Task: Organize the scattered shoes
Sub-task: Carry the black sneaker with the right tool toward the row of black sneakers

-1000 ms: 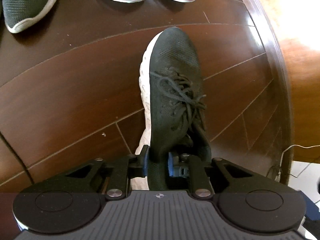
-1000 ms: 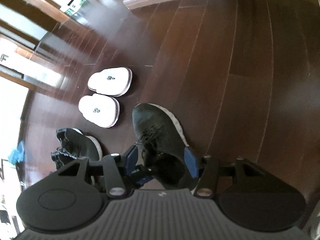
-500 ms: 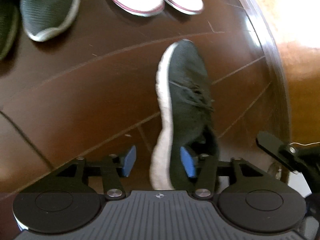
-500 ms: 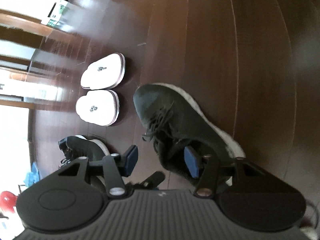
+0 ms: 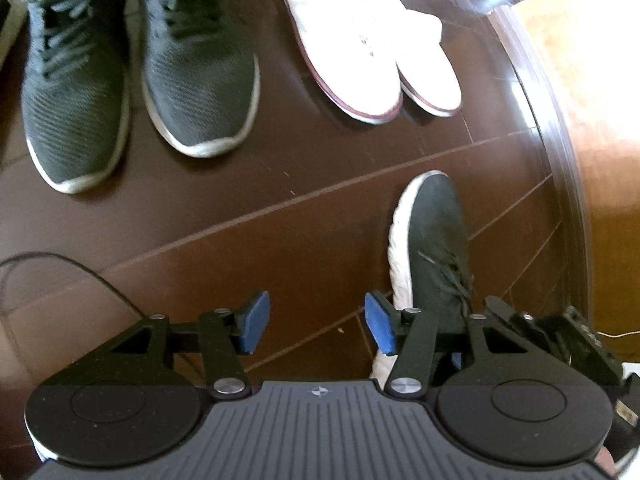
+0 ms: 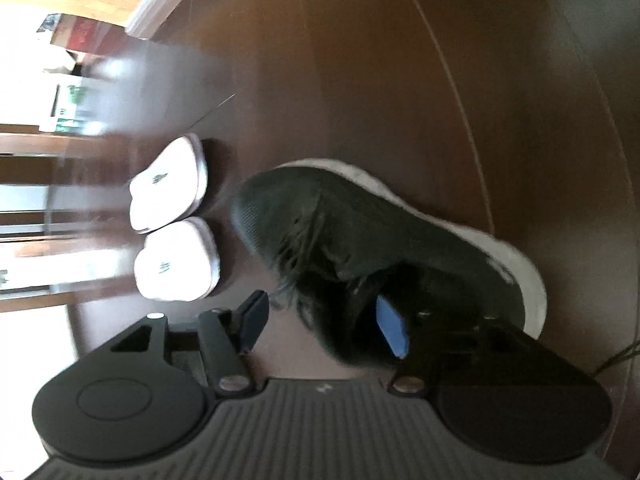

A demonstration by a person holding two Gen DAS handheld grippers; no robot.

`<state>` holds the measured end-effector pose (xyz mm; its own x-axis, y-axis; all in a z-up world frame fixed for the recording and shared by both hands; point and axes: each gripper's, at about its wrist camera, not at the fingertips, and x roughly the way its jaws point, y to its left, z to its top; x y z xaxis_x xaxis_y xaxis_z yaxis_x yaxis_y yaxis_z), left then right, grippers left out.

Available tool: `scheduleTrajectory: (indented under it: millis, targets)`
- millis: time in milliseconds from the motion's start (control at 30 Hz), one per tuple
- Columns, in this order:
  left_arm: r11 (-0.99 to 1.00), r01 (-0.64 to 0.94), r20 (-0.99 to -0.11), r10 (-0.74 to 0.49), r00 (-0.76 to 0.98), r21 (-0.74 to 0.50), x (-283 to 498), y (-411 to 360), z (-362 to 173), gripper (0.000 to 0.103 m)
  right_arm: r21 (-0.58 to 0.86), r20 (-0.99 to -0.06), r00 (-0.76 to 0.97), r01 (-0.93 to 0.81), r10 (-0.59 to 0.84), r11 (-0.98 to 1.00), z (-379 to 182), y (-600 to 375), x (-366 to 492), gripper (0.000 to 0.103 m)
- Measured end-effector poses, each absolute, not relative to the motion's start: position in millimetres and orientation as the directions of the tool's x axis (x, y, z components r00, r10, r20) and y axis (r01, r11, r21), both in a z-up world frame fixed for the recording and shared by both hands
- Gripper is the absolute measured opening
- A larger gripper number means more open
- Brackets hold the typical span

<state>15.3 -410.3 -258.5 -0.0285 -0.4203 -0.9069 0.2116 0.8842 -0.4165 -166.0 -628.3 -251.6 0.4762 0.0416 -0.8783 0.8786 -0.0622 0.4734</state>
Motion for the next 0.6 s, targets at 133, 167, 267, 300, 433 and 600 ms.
scheduleTrajectory:
  millis: [133, 167, 267, 300, 433, 600]
  targets:
    - [0.894, 0.184, -0.910, -0.415, -0.005, -0.409, 27, -388, -246, 0.060, 0.422, -0.905, 0.422, 0.906, 0.043, -0.018, -247, -626, -155, 0.073]
    - [0.896, 0.179, -0.911, -0.413, -0.001, -0.407, 29, -383, -243, 0.060, 0.410, -0.911, 0.411, 0.912, 0.041, -0.018, -246, -624, -157, 0.073]
    - [0.908, 0.157, -0.918, -0.396, 0.015, -0.389, 35, -365, -231, 0.059, 0.385, -0.922, 0.385, 0.923, 0.036, -0.004, -245, -622, -161, 0.073]
    - [0.913, 0.149, -0.922, -0.387, 0.020, -0.380, 37, -359, -227, 0.059, 0.382, -0.924, 0.381, 0.924, 0.034, 0.008, -246, -622, -161, 0.073]
    - [0.935, 0.128, -0.938, -0.341, 0.066, -0.331, 43, -342, -213, 0.059, 0.340, -0.940, 0.339, 0.939, 0.030, 0.049, -248, -624, -152, 0.075]
    - [0.963, 0.067, -0.950, -0.268, 0.163, -0.260, 56, -315, -195, 0.059, 0.304, -0.950, 0.304, 0.953, 0.063, -0.006, -268, -629, -144, 0.074]
